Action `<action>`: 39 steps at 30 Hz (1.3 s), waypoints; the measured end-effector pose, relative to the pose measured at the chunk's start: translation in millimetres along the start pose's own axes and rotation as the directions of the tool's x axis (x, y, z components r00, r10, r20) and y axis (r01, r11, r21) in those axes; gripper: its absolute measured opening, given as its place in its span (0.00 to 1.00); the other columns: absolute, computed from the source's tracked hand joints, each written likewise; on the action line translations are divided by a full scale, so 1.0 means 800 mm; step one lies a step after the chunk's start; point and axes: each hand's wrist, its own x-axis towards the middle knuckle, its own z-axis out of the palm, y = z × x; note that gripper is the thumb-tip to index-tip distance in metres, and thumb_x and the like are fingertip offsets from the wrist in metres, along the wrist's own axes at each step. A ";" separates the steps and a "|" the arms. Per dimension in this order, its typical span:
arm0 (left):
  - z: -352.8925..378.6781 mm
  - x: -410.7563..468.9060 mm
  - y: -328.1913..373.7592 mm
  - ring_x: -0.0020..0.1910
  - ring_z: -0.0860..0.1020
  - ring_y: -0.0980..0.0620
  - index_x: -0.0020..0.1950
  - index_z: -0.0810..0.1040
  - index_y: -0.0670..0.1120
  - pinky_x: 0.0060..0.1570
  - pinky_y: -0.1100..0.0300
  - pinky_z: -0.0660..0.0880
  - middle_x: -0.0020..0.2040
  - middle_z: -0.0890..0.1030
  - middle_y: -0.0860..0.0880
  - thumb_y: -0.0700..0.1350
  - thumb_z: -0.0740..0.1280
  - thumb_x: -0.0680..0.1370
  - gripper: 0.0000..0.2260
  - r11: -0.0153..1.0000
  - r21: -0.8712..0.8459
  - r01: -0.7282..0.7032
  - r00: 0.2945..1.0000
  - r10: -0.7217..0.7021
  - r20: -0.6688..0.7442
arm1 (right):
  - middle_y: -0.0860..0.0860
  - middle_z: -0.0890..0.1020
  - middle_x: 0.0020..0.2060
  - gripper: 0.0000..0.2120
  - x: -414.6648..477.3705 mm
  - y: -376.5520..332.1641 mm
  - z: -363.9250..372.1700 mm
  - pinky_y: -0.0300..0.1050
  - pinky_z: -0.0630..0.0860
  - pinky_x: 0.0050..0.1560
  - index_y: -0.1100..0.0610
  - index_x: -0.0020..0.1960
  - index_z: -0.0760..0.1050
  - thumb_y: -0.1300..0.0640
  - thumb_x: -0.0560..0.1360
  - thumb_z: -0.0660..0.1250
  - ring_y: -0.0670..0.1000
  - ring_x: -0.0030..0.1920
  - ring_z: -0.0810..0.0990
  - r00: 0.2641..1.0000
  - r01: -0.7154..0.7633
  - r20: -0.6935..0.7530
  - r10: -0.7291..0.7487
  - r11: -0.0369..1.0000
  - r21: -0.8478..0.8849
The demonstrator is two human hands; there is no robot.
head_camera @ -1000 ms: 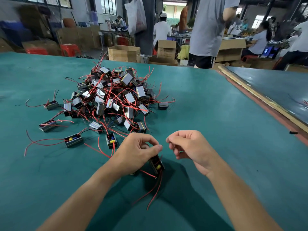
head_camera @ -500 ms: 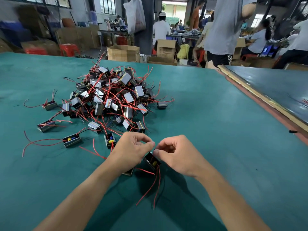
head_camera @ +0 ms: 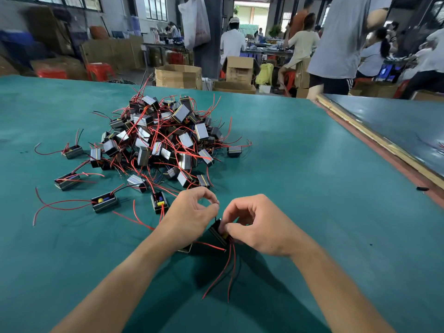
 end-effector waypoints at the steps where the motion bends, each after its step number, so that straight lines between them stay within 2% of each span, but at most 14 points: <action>1: 0.000 0.000 -0.001 0.16 0.57 0.56 0.46 0.74 0.43 0.20 0.69 0.54 0.18 0.63 0.54 0.38 0.64 0.79 0.03 1.000 0.002 -0.004 1.000 0.004 0.003 | 0.51 0.85 0.35 0.04 0.000 0.000 0.000 0.47 0.74 0.36 0.56 0.40 0.80 0.56 0.69 0.70 0.49 0.33 0.76 1.000 -0.003 0.010 0.003 1.000 0.012; 3: -0.001 0.000 -0.002 0.17 0.57 0.55 0.45 0.74 0.44 0.20 0.68 0.54 0.19 0.63 0.53 0.38 0.64 0.79 0.04 1.000 0.016 -0.012 1.000 0.012 0.007 | 0.48 0.84 0.33 0.03 0.000 0.002 -0.001 0.49 0.75 0.39 0.56 0.39 0.80 0.58 0.71 0.71 0.48 0.33 0.77 1.000 -0.003 0.026 0.002 1.000 0.022; 7: 0.001 -0.001 -0.003 0.19 0.57 0.53 0.45 0.75 0.48 0.21 0.65 0.56 0.20 0.64 0.52 0.41 0.65 0.79 0.04 0.997 0.068 -0.026 1.000 0.026 -0.004 | 0.47 0.83 0.32 0.04 0.001 0.005 -0.003 0.40 0.75 0.39 0.55 0.40 0.81 0.57 0.72 0.71 0.43 0.33 0.78 1.000 -0.001 0.024 0.000 1.000 0.016; 11: 0.003 -0.004 0.000 0.18 0.65 0.55 0.47 0.77 0.51 0.22 0.65 0.63 0.23 0.76 0.50 0.44 0.66 0.78 0.03 0.990 0.144 0.003 1.000 0.000 -0.024 | 0.46 0.83 0.31 0.04 0.002 0.006 -0.006 0.38 0.74 0.37 0.55 0.39 0.81 0.56 0.72 0.71 0.43 0.32 0.77 1.000 -0.008 0.004 0.008 1.000 -0.006; 13: 0.003 -0.005 0.002 0.24 0.73 0.57 0.44 0.79 0.51 0.28 0.62 0.70 0.30 0.82 0.53 0.47 0.67 0.78 0.04 0.968 0.249 0.004 0.996 0.017 -0.082 | 0.46 0.82 0.31 0.04 0.003 0.007 -0.008 0.39 0.73 0.37 0.54 0.39 0.82 0.57 0.72 0.71 0.43 0.31 0.77 0.999 -0.023 -0.023 0.022 0.999 -0.039; 15: 0.002 -0.007 0.004 0.33 0.78 0.56 0.41 0.81 0.52 0.38 0.59 0.75 0.34 0.82 0.54 0.51 0.67 0.76 0.06 0.931 0.364 0.008 0.989 0.047 -0.140 | 0.47 0.82 0.31 0.05 0.004 0.010 -0.009 0.38 0.73 0.37 0.54 0.38 0.82 0.58 0.73 0.72 0.43 0.31 0.76 0.998 -0.038 -0.057 0.033 0.996 -0.076; 22: 0.002 -0.007 0.007 0.20 0.68 0.58 0.39 0.80 0.53 0.30 0.62 0.66 0.21 0.73 0.55 0.52 0.68 0.76 0.07 0.932 0.360 0.043 0.988 0.014 -0.156 | 0.44 0.81 0.29 0.06 0.005 0.013 -0.011 0.38 0.71 0.35 0.52 0.37 0.82 0.58 0.73 0.71 0.42 0.29 0.74 0.994 -0.067 -0.089 0.057 0.991 -0.115; 25: 0.002 -0.007 0.008 0.22 0.70 0.58 0.38 0.80 0.52 0.31 0.61 0.66 0.23 0.74 0.54 0.52 0.68 0.75 0.08 0.911 0.405 0.079 0.981 0.000 -0.193 | 0.44 0.80 0.28 0.06 0.006 0.014 -0.012 0.38 0.71 0.34 0.52 0.37 0.81 0.58 0.72 0.71 0.42 0.28 0.75 0.992 -0.084 -0.100 0.072 0.989 -0.119; 29: -0.003 -0.009 0.009 0.36 0.78 0.51 0.38 0.82 0.48 0.37 0.59 0.70 0.31 0.81 0.52 0.54 0.67 0.75 0.12 0.817 0.554 0.159 0.955 0.014 -0.295 | 0.47 0.81 0.28 0.05 0.005 0.015 -0.013 0.39 0.73 0.33 0.53 0.37 0.80 0.58 0.72 0.70 0.45 0.27 0.77 0.991 -0.101 -0.099 0.089 0.987 -0.128; 31: -0.006 -0.007 0.012 0.34 0.78 0.53 0.36 0.82 0.48 0.36 0.60 0.69 0.32 0.81 0.54 0.51 0.69 0.74 0.10 0.894 0.434 0.111 0.949 0.035 -0.314 | 0.47 0.81 0.28 0.05 0.005 0.015 -0.014 0.38 0.73 0.33 0.54 0.37 0.80 0.58 0.72 0.70 0.44 0.27 0.76 0.991 -0.101 -0.100 0.088 0.986 -0.130; 33: -0.008 -0.006 0.017 0.28 0.75 0.54 0.33 0.79 0.45 0.34 0.61 0.70 0.29 0.80 0.50 0.45 0.71 0.74 0.10 0.983 0.181 0.009 0.970 0.035 -0.241 | 0.47 0.82 0.29 0.07 0.006 0.016 -0.015 0.38 0.73 0.34 0.53 0.37 0.80 0.58 0.73 0.71 0.44 0.28 0.76 0.991 -0.099 -0.107 0.084 0.985 -0.144; 35: -0.011 -0.009 0.025 0.29 0.75 0.54 0.32 0.77 0.42 0.34 0.59 0.71 0.31 0.80 0.43 0.40 0.71 0.74 0.11 0.998 -0.026 -0.055 0.997 0.054 -0.064 | 0.46 0.82 0.29 0.08 0.006 0.016 -0.015 0.39 0.74 0.35 0.51 0.36 0.80 0.58 0.74 0.72 0.43 0.29 0.76 0.990 -0.103 -0.113 0.085 0.981 -0.163; 37: -0.015 -0.015 0.031 0.32 0.77 0.55 0.35 0.80 0.44 0.36 0.60 0.73 0.33 0.82 0.46 0.43 0.71 0.73 0.08 0.993 -0.077 -0.090 0.985 0.100 0.142 | 0.46 0.82 0.29 0.07 0.006 0.017 -0.016 0.42 0.75 0.35 0.52 0.37 0.80 0.57 0.74 0.72 0.44 0.29 0.77 0.989 -0.108 -0.118 0.088 0.979 -0.173; 39: -0.023 -0.020 0.034 0.37 0.79 0.56 0.41 0.83 0.46 0.41 0.64 0.74 0.39 0.84 0.50 0.48 0.72 0.72 0.06 0.990 -0.061 -0.125 0.935 0.138 0.328 | 0.49 0.83 0.29 0.07 0.005 0.014 -0.018 0.48 0.77 0.36 0.53 0.38 0.81 0.59 0.75 0.71 0.46 0.29 0.78 0.990 -0.111 -0.107 0.096 0.982 -0.150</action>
